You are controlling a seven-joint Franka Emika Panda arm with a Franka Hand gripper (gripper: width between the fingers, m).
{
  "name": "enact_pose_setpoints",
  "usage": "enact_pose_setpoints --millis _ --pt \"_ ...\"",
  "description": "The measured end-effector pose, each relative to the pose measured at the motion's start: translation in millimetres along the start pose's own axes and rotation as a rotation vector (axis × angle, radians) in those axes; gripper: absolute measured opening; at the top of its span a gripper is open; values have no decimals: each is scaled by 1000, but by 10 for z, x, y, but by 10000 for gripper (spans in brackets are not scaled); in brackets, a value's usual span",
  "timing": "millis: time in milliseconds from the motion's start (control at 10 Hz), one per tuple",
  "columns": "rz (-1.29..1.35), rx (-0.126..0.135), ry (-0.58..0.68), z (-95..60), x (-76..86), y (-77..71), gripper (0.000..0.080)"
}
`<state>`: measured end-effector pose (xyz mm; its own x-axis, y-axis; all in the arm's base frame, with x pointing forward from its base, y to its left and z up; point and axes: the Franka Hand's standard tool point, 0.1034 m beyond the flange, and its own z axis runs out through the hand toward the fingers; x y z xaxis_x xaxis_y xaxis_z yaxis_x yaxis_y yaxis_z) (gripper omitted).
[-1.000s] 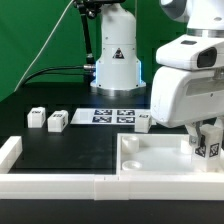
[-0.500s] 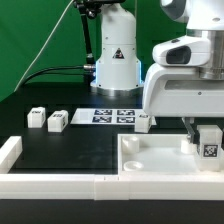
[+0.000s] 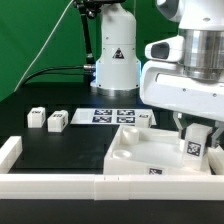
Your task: Assemble one leg
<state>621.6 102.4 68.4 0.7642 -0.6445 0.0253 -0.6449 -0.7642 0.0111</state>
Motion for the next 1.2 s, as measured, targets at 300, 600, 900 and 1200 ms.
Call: enact_pose_setpoints --millis 300,600,900,1200 --pt "167 -26 7 2 42 82 384" --pt "143 -26 7 2 39 79 620" --pt "142 -26 7 2 39 79 648" --pt "142 -26 7 2 39 79 649"
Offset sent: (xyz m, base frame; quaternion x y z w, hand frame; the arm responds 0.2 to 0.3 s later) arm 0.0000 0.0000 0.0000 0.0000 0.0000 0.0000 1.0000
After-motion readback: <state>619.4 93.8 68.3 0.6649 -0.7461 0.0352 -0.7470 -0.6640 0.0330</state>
